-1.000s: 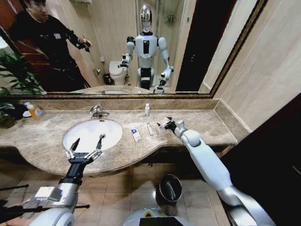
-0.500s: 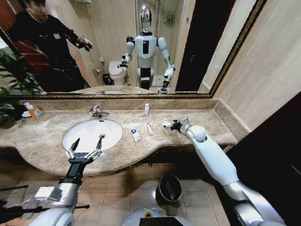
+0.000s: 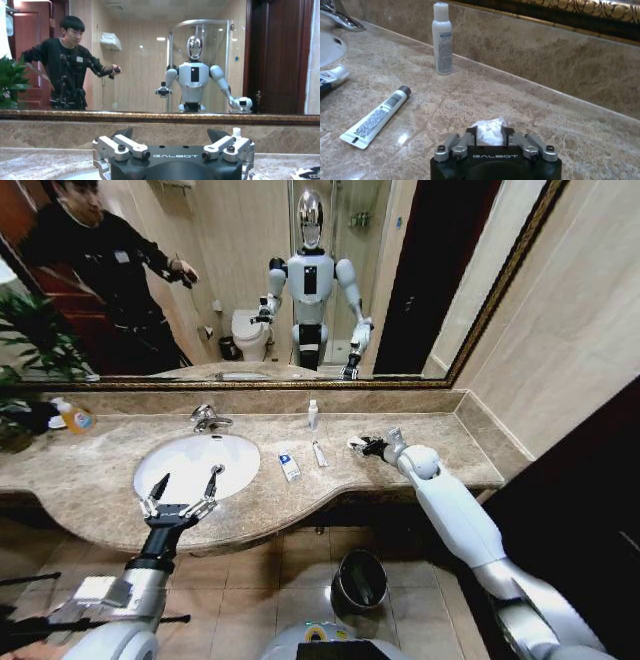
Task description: Pick up the trash from the sink and place it in the trash bin.
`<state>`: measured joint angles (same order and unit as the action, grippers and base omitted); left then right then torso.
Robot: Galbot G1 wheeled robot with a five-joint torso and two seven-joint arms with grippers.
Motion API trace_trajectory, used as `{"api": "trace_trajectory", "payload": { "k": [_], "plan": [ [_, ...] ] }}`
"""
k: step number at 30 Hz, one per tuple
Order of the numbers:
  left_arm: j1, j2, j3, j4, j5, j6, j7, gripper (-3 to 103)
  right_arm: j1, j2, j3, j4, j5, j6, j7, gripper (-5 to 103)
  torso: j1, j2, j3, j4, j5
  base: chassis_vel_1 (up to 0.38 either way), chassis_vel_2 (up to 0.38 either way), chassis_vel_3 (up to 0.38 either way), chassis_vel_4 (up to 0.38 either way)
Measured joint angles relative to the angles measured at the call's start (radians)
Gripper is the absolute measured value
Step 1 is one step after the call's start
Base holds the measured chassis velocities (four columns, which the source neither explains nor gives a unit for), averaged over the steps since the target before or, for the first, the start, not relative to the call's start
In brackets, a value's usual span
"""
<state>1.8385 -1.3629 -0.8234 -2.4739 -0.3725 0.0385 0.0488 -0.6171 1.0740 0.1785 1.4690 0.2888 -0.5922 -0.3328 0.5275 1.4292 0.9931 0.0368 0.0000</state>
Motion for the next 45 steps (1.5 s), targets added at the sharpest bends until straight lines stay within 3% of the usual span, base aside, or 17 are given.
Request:
{"api": "trace_trajectory", "payload": {
  "k": [7,17,20,27,30,36,38,45],
  "plan": [
    [0.000,0.000,0.000,0.000,0.000,0.000,0.000,100,-0.011,-0.011,0.002,0.017,0.004,0.018,-0.005,3,0.000,0.000,0.000,0.0000,0.0000,0.000,0.000,0.000,0.000],
    [0.000,0.000,0.000,0.000,0.000,0.000,0.000,100,-0.028,-0.001,0.010,0.027,0.022,0.050,0.010,0,0.000,0.000,0.000,0.0002,0.0002,0.000,0.000,0.000,0.000],
    [0.000,0.000,0.000,0.000,0.000,0.000,0.000,100,-0.101,-0.026,0.080,0.133,0.074,0.125,0.021,0,0.000,0.000,0.000,0.0003,-0.0001,0.000,0.000,0.000,0.000],
    [0.000,0.000,0.000,0.000,0.000,0.000,0.000,100,-0.288,-0.071,0.243,0.351,0.200,0.156,0.023,0,0.000,0.000,0.000,0.0001,-0.0003,0.000,0.000,0.000,0.000],
    [0.000,0.000,0.000,0.000,0.000,0.000,0.000,100,-0.472,-0.077,0.394,0.464,0.243,0.162,-0.026,0,0.000,0.000,0.000,-0.0001,0.0005,0.000,0.000,0.000,0.000],
    [0.000,0.000,0.000,0.000,0.000,0.000,0.000,100,-0.716,-0.109,0.543,0.518,0.262,0.234,-0.140,0,0.000,0.000,0.000,-0.0003,0.0003,0.000,0.000,0.000,0.000],
    [0.000,0.000,0.000,0.000,0.000,0.000,0.000,100,-0.819,-0.132,0.630,0.497,0.251,0.297,-0.239,0,0.000,0.000,0.000,-0.0001,-0.0007,0.000,0.000,0.000,0.000],
    [0.000,0.000,0.000,0.000,0.000,0.000,0.000,100,-0.896,-0.110,0.648,0.318,0.225,0.426,-0.400,0,0.000,0.000,0.000,-0.0002,0.0000,0.000,0.000,0.000,0.000]
  ]
}}
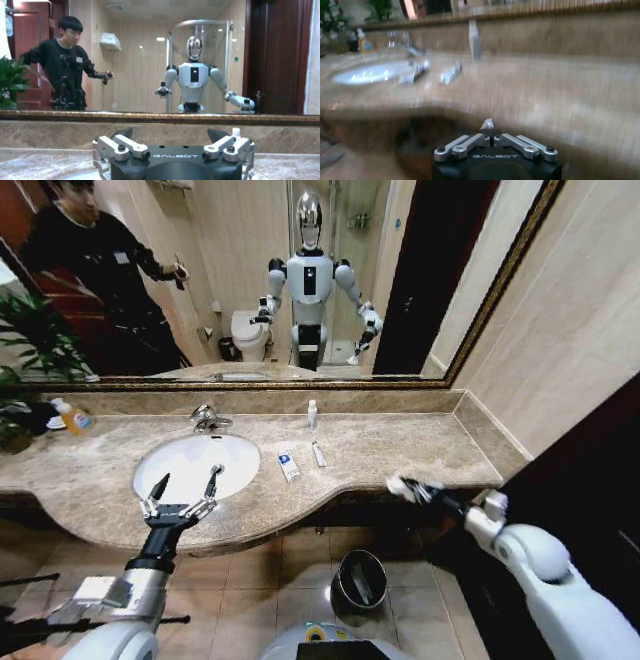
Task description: Pick up the trash from the sink and place it in the trash bin.
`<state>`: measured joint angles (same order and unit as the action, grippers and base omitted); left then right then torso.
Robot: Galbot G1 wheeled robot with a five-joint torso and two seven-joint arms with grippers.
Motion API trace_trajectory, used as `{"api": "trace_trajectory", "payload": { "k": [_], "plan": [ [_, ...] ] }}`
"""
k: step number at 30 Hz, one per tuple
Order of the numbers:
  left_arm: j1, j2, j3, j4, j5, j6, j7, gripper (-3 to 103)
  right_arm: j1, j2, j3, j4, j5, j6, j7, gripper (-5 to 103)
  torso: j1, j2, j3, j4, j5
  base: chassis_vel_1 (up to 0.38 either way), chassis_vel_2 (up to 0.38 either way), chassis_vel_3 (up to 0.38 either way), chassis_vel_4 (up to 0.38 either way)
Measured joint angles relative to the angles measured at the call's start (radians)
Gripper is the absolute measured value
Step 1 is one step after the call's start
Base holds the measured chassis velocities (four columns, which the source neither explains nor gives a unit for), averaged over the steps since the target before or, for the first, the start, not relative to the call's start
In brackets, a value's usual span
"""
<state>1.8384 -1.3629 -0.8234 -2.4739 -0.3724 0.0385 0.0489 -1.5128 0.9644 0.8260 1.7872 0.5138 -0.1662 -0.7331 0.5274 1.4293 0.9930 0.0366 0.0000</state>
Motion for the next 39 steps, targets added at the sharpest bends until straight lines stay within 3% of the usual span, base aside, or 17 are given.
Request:
{"api": "trace_trajectory", "payload": {
  "k": [2,5,6,8,9,11,14,19,30,32,36,37,39],
  "plan": [
    [0.000,0.000,0.000,0.000,0.000,0.000,0.000,100,0.024,0.049,-0.050,-0.131,-0.066,0.070,-0.077,0,0.000,0.000,0.000,0.0001,0.0007,0.000,0.000,0.000,0.000],
    [0.000,0.000,0.000,0.000,0.000,0.000,0.000,100,0.056,0.085,-0.082,-0.238,-0.123,0.125,-0.107,0,0.000,0.000,0.000,0.0002,-0.0001,0.000,0.000,0.000,0.000],
    [0.000,0.000,0.000,0.000,0.000,0.000,0.001,100,0.091,0.121,-0.113,-0.343,-0.180,0.196,-0.119,0,0.000,0.000,0.000,0.0003,0.0007,0.000,0.000,0.000,0.000],
    [0.000,0.000,0.000,0.000,0.000,0.000,0.000,100,0.110,0.139,-0.124,-0.409,-0.212,0.237,-0.121,0,0.000,0.000,0.000,0.0007,0.0002,0.000,0.000,0.000,0.000],
    [0.000,0.000,0.000,0.000,0.000,0.000,0.000,100,0.138,0.165,-0.138,-0.503,-0.250,0.292,-0.125,0,0.000,0.000,0.000,0.0002,0.0001,0.000,0.000,0.000,0.000],
    [0.000,0.000,0.000,0.000,0.000,0.000,0.000,100,0.150,0.174,-0.142,-0.538,-0.263,0.312,-0.127,0,0.000,0.000,0.000,0.0001,0.0000,0.000,0.000,0.000,0.000],
    [0.000,0.000,0.000,0.000,0.000,0.000,0.000,100,0.252,0.232,-0.148,-0.826,-0.372,0.430,-0.112,0,0.000,0.000,0.000,0.0001,0.0002,0.000,0.000,0.000,0.000],
    [0.000,0.000,0.000,0.000,0.000,0.000,0.000,100,0.296,0.270,-0.153,-0.956,-0.384,0.450,-0.093,0,0.000,0.000,0.000,0.0002,-0.0002,0.000,0.000,0.000,0.000],
    [0.000,0.000,0.000,0.000,0.000,0.000,0.000,100,0.300,0.367,-0.148,-0.949,-0.475,0.446,-0.064,2,0.000,0.000,0.000,0.0002,-0.0006,0.000,0.000,0.000,0.000],
    [0.000,0.000,0.000,0.000,0.000,0.000,0.000,100,0.305,0.377,-0.145,-0.956,-0.489,0.452,-0.047,13,0.000,0.000,0.000,0.0002,-0.0001,0.000,0.000,0.000,0.000],
    [0.000,0.000,0.000,0.000,0.000,0.000,0.000,100,0.307,0.391,-0.140,-0.953,-0.499,0.454,-0.037,24,0.000,0.000,0.000,0.0002,0.0000,0.000,0.000,0.000,0.000],
    [0.000,0.000,0.000,0.000,0.000,0.000,0.000,100,0.304,0.399,-0.134,-0.943,-0.516,0.457,-0.029,35,0.000,0.000,0.000,0.0002,0.0002,0.000,0.000,0.000,0.000],
    [0.000,0.000,0.000,0.000,0.000,0.000,0.000,100,0.301,0.401,-0.129,-0.934,-0.526,0.459,-0.028,35,0.000,0.000,0.000,0.0003,0.0002,0.000,0.000,0.000,0.000]
  ]
}}
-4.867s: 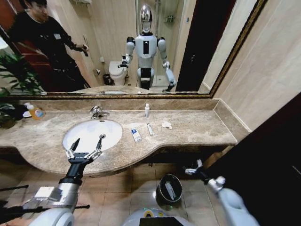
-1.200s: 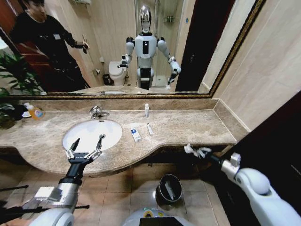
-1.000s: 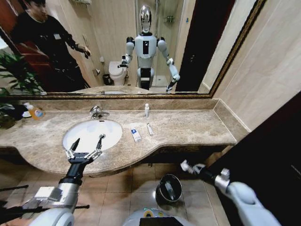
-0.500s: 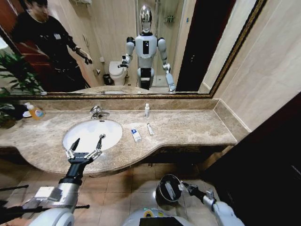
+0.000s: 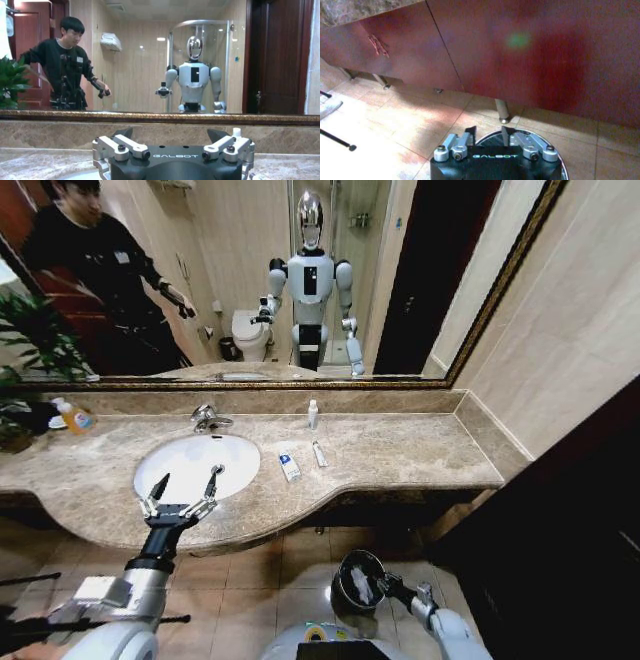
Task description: Pick up the trash from the sink and place it in the trash bin.
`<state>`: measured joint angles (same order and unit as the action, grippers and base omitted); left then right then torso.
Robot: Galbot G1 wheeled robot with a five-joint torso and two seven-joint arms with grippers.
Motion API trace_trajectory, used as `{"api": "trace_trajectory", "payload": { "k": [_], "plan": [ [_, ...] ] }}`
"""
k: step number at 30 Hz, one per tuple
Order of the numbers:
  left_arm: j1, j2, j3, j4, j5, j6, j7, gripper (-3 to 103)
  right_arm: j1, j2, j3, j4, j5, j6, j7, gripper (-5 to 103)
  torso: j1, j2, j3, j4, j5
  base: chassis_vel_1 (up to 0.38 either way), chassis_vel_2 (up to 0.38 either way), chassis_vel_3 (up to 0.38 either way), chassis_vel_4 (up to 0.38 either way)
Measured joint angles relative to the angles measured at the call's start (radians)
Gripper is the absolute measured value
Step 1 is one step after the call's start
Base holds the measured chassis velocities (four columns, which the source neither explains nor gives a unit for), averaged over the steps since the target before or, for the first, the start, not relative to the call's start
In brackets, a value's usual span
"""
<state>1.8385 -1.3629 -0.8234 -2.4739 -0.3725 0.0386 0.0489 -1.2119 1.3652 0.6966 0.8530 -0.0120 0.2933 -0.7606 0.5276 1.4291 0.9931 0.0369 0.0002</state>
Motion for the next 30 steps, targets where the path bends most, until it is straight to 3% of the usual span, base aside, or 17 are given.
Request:
{"api": "trace_trajectory", "payload": {
  "k": [3,7,8,12,14,15,16,17,19,20,21,22,24,25,27,28,30],
  "plan": [
    [0.000,0.000,0.000,0.000,0.000,0.000,0.000,100,-0.014,-0.011,0.013,0.044,0.009,0.009,-0.014,45,0.000,0.000,0.000,0.0000,0.0005,0.000,0.000,0.000,0.000],
    [0.000,0.000,0.000,0.000,0.000,0.000,0.000,100,-0.112,-0.146,0.041,0.266,0.239,-0.027,-0.165,67,0.000,0.000,0.000,0.0002,-0.0012,0.000,0.000,0.000,0.000],
    [0.000,0.000,0.000,0.000,0.000,0.000,0.000,100,-0.112,-0.146,0.041,0.266,0.239,-0.027,-0.165,67,0.000,0.000,0.000,0.0002,-0.0012,0.000,0.000,0.000,0.000],
    [0.000,0.000,0.000,0.000,0.000,0.000,0.000,100,-0.216,-0.234,0.077,0.455,0.428,-0.045,-0.165,73,0.000,0.000,0.000,-0.0004,0.0000,0.000,0.000,0.000,0.000],
    [0.000,0.000,0.000,0.000,0.000,0.000,0.000,100,-0.249,-0.251,0.110,0.541,0.484,-0.054,-0.143,89,0.000,0.000,0.000,-0.0006,0.0003,0.000,0.000,0.000,0.000],
    [0.000,0.000,0.000,0.000,0.000,0.000,0.000,100,-0.274,-0.257,0.145,0.671,0.533,-0.080,-0.089,89,0.000,0.000,0.000,-0.0005,-0.0006,0.000,0.000,0.000,0.000],
    [0.000,0.000,0.000,0.000,0.000,0.000,0.000,100,-0.279,-0.254,0.155,0.735,0.548,-0.094,-0.047,98,0.000,0.000,0.000,-0.0001,-0.0010,0.000,0.000,0.000,0.000],
    [0.000,0.000,0.000,0.000,0.000,0.000,0.000,100,-0.279,-0.254,0.155,0.735,0.548,-0.094,-0.047,98,0.000,0.000,0.000,-0.0001,-0.0010,0.000,0.000,0.000,0.000],
    [0.000,0.000,0.000,0.000,0.000,0.000,0.000,100,-0.282,-0.238,0.150,0.862,0.552,-0.124,0.056,100,0.000,0.000,0.000,-0.0001,0.0003,0.000,0.000,0.000,0.000],
    [0.000,0.000,0.000,0.000,0.000,0.000,0.000,100,-0.278,-0.217,0.115,1.003,0.544,-0.179,0.191,100,0.000,0.000,0.000,0.0000,-0.0005,0.000,0.000,0.000,0.000],
    [0.000,0.000,0.000,0.000,0.000,0.000,0.000,100,-0.273,-0.205,0.090,1.069,0.528,-0.225,0.261,100,0.000,0.000,0.000,0.0001,-0.0005,0.000,0.000,0.000,0.000],
    [0.000,0.000,0.000,0.000,0.000,0.000,0.000,100,-0.273,-0.205,0.090,1.069,0.528,-0.225,0.261,100,0.000,0.000,0.000,0.0001,-0.0005,0.000,0.000,0.000,0.000],
    [0.000,0.000,0.000,0.000,0.000,0.000,0.000,100,-0.242,-0.182,-0.005,1.205,0.464,-0.374,0.420,100,0.000,0.000,0.000,0.0000,0.0000,0.000,0.000,0.000,0.000],
    [0.000,0.000,0.000,0.000,0.000,0.000,0.000,100,-0.242,-0.182,-0.005,1.205,0.464,-0.374,0.420,100,0.000,0.000,0.000,0.0000,0.0000,0.000,0.000,0.000,0.000],
    [0.000,0.000,0.000,0.000,0.000,0.000,0.000,100,-0.196,-0.189,-0.110,1.258,0.435,-0.463,0.569,100,0.000,0.000,0.000,-0.0001,-0.0004,0.000,0.000,0.000,0.000],
    [0.000,0.000,0.000,0.000,0.000,0.000,0.000,100,-0.111,-0.210,-0.241,1.277,0.418,-0.554,0.748,100,0.000,0.000,0.000,0.0000,-0.0004,0.000,0.000,0.000,0.000],
    [0.000,0.000,0.000,0.000,0.000,0.000,0.000,100,-0.071,-0.217,-0.290,1.276,0.408,-0.583,0.796,100,0.000,0.000,0.000,0.0000,0.0000,0.000,0.000,0.000,0.000]
  ]
}}
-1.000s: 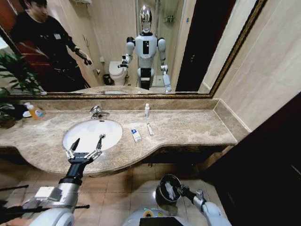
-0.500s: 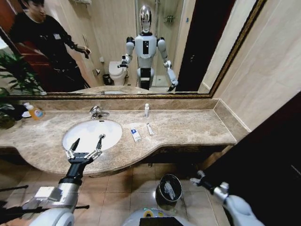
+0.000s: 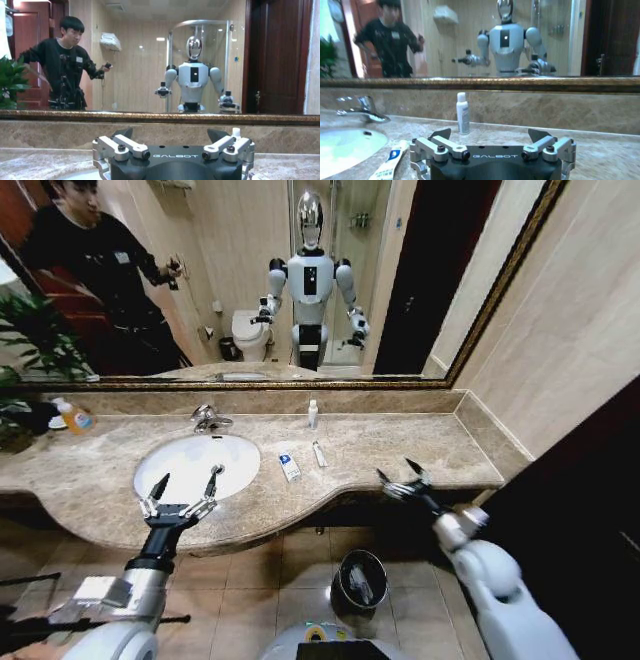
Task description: Pick up the trash from the sink and place it in the trash bin.
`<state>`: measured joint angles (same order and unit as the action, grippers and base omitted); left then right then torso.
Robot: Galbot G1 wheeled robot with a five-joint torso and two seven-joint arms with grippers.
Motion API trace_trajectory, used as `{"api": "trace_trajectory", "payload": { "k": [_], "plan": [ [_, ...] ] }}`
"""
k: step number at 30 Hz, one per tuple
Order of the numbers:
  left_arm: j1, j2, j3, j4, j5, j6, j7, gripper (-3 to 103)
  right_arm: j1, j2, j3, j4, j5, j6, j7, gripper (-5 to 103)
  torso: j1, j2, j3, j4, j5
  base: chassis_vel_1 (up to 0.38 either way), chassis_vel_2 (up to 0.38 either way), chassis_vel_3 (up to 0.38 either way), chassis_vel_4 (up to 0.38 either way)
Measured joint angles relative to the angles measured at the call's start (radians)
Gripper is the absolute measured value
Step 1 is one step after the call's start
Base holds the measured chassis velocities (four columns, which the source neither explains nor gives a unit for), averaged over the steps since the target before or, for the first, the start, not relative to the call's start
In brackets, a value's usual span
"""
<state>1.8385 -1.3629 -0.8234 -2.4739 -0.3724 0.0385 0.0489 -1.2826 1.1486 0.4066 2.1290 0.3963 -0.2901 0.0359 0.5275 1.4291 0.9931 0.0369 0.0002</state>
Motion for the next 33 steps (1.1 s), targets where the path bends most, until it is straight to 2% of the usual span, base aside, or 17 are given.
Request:
{"api": "trace_trajectory", "payload": {
  "k": [2,3,5,6,8,11,13,18,28,29,32,33],
  "plan": [
    [0.000,0.000,0.000,0.000,0.000,0.000,0.000,100,0.111,-0.007,-0.122,-0.021,-0.031,-0.076,0.100,100,0.000,0.000,0.000,0.0001,-0.0004,0.000,0.000,0.000,0.000],
    [0.000,0.000,0.000,0.000,0.000,0.000,0.000,100,0.111,-0.007,-0.122,-0.021,-0.031,-0.076,0.100,100,0.000,0.000,0.000,0.0001,-0.0004,0.000,0.000,0.000,0.000],
    [0.000,0.000,0.000,0.000,0.000,0.000,0.000,100,0.180,-0.005,-0.201,-0.051,-0.035,-0.115,0.167,100,0.000,0.000,0.000,0.0003,-0.0003,0.000,0.000,0.000,0.000],
    [0.000,0.000,0.000,0.000,0.000,0.000,0.000,100,0.242,0.005,-0.274,-0.093,-0.035,-0.145,0.219,100,0.000,0.000,0.000,0.0001,-0.0002,0.000,0.000,0.000,0.000],
    [0.000,0.000,0.000,0.000,0.000,0.000,0.000,100,0.296,0.019,-0.333,-0.138,-0.029,-0.172,0.246,100,0.000,0.000,0.000,0.0001,-0.0003,0.000,0.000,0.000,0.000],
    [0.000,0.000,0.000,0.000,0.000,0.000,0.000,100,0.334,0.032,-0.374,-0.176,-0.020,-0.185,0.263,100,0.000,0.000,0.000,0.0000,-0.0004,0.000,0.000,0.000,0.000],
    [0.000,0.000,0.000,0.000,0.000,0.000,0.000,100,0.411,0.057,-0.430,-0.266,-0.011,-0.197,0.269,100,0.000,0.000,0.000,0.0000,-0.0006,0.000,0.000,0.000,0.000],
    [0.000,0.000,0.000,0.000,0.000,0.000,0.000,100,0.514,0.090,-0.481,-0.386,0.005,-0.211,0.277,100,0.000,0.000,0.000,0.0000,-0.0004,0.000,0.000,0.000,0.000],
    [0.000,0.000,0.000,0.000,0.000,0.000,0.000,100,0.611,0.110,-0.523,-0.505,0.116,-0.283,0.286,101,0.000,0.000,0.000,-0.0001,-0.0004,0.000,0.000,0.000,0.000],
    [0.000,0.000,0.000,0.000,0.000,0.000,0.000,100,0.621,0.110,-0.525,-0.521,0.126,-0.289,0.281,95,0.000,0.000,0.000,-0.0001,-0.0004,0.000,0.000,0.000,0.000],
    [0.000,0.000,0.000,0.000,0.000,0.000,0.000,100,0.629,0.111,-0.528,-0.535,0.128,-0.289,0.278,95,0.000,0.000,0.000,-0.0001,-0.0004,0.000,0.000,0.000,0.000],
    [0.000,0.000,0.000,0.000,0.000,0.000,0.000,100,0.643,0.115,-0.531,-0.558,0.132,-0.290,0.277,86,0.000,0.000,0.000,-0.0001,-0.0003,0.000,0.000,0.000,0.000]
  ]
}}
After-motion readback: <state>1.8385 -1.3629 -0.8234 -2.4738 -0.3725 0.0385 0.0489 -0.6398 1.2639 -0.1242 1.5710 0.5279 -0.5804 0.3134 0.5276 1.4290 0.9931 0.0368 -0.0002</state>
